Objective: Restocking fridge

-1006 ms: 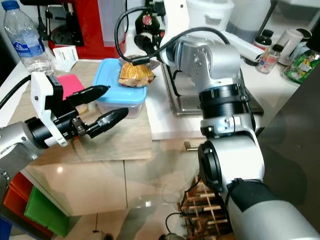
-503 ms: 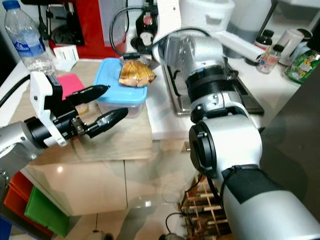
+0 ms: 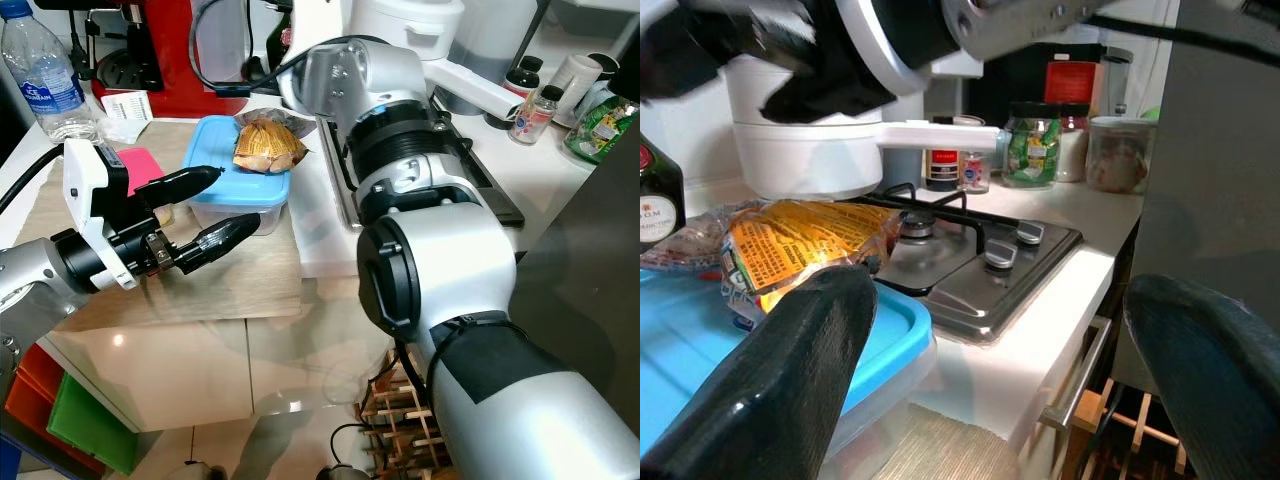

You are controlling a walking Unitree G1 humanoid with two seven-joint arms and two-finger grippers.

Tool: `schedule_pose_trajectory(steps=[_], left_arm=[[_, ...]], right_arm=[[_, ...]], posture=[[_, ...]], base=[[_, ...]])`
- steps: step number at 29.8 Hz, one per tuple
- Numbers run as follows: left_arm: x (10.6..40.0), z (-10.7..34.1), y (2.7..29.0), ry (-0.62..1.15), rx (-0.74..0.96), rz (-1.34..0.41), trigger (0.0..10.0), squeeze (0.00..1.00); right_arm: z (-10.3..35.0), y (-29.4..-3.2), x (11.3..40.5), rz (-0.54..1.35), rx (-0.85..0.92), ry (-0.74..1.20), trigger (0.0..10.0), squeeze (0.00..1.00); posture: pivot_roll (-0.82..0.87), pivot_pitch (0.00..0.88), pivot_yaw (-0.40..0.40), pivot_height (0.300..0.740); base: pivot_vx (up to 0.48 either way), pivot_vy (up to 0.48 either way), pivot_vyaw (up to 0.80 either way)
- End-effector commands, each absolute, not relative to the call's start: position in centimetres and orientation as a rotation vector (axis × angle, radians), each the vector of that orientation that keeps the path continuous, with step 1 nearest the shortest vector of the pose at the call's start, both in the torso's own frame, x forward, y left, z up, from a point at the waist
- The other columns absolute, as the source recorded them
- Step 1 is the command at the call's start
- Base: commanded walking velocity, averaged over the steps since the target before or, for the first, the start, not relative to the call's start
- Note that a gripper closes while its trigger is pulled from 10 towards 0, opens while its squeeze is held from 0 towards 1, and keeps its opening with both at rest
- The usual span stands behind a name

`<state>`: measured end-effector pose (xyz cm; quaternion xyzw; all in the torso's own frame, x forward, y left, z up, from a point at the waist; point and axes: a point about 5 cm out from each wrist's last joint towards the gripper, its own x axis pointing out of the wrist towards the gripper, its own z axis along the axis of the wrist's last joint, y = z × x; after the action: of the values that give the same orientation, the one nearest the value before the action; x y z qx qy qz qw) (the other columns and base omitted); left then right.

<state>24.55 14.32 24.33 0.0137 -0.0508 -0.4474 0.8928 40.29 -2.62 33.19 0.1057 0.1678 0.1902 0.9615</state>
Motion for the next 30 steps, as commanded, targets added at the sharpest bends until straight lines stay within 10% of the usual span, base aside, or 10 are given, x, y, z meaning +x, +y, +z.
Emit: schedule_pose_trajectory(steps=[1, 8, 9, 10, 11, 30], left_arm=[[24.5, 24.3, 14.0, -0.096, 0.030, -0.954, 10.0, 0.00], [24.3, 24.1, 14.0, -0.086, 0.034, -0.950, 10.0, 0.00], [24.3, 24.1, 14.0, -0.085, 0.034, -0.949, 10.0, 0.00], [24.4, 24.1, 14.0, -0.084, 0.035, -0.948, 10.0, 0.00], [24.4, 24.1, 14.0, -0.084, 0.035, -0.947, 10.0, 0.00], [24.4, 23.9, 13.8, -0.077, 0.037, -0.952, 10.0, 0.00]], right_arm=[[33.4, -2.7, 40.2, 0.372, 0.233, 0.356, 10.0, 1.00], [30.6, -2.4, 40.3, 0.346, 0.242, 0.445, 10.0, 0.91], [30.5, -2.4, 40.2, 0.339, 0.243, 0.448, 10.0, 0.77], [30.4, -2.4, 40.3, 0.329, 0.244, 0.451, 10.0, 0.27], [30.2, -2.5, 40.3, 0.315, 0.245, 0.456, 10.0, 0.00], [25.9, -2.5, 39.9, 0.271, 0.183, 0.583, 10.0, 0.00]], posture=[[0.04, 0.000, -0.061, 0.740], [0.05, 0.002, -0.067, 0.740], [0.05, 0.002, -0.067, 0.740], [0.05, 0.002, -0.067, 0.740], [0.04, 0.001, -0.069, 0.740], [0.04, 0.000, -0.078, 0.740]], base=[[0.000, 0.000, 0.00], [0.000, 0.000, 0.00], [0.000, 0.000, 0.00], [0.000, 0.000, 0.00], [0.000, 0.000, 0.00], [0.000, 0.000, 0.00]])
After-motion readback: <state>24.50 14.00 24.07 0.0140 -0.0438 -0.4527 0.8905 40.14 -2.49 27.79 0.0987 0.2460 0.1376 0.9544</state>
